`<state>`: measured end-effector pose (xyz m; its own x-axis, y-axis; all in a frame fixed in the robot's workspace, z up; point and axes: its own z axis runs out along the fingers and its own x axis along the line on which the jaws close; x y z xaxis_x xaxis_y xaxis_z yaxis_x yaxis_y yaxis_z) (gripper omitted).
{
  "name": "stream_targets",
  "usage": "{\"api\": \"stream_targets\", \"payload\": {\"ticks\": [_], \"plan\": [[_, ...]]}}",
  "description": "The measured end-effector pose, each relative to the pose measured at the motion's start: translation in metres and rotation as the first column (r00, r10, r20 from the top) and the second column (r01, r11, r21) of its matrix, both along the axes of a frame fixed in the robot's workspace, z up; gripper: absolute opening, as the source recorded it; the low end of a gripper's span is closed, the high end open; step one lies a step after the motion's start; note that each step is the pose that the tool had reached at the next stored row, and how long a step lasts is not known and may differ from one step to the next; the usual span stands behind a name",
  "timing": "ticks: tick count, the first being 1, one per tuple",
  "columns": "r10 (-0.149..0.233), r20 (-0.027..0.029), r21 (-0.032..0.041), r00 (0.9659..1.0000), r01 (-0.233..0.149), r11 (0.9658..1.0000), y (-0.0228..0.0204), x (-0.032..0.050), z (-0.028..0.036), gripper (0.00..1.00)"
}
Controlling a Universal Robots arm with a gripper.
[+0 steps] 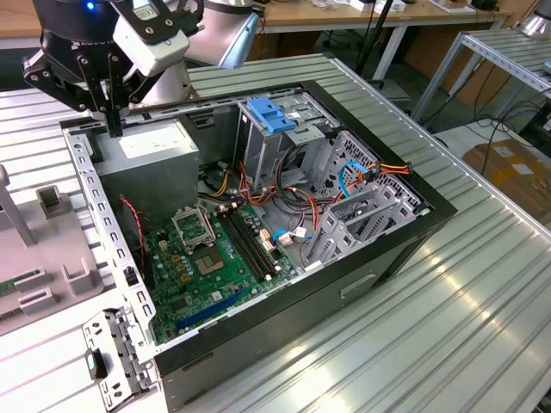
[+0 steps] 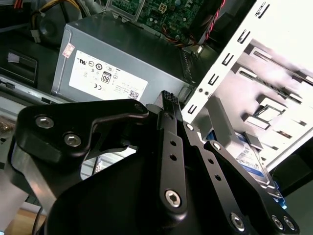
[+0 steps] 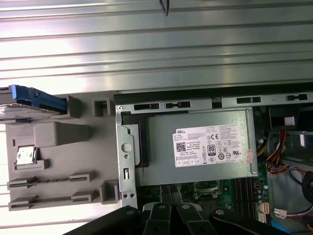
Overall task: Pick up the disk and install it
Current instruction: 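Reach for the disk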
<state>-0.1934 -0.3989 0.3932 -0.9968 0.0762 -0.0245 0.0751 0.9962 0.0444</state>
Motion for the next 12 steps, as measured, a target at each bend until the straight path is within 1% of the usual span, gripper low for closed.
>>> {"api": "stream_targets", "payload": {"ticks": [4,12], "plan": [[0.000,0.0000,0.0000,1.0000,0.000,1.0000,0.0000,-0.0050,0.0000,0.11],[0.000,-0.0001,-0.0001,1.0000,0.000,1.0000,0.0000,-0.0123,-0.0001,0.11]]}}
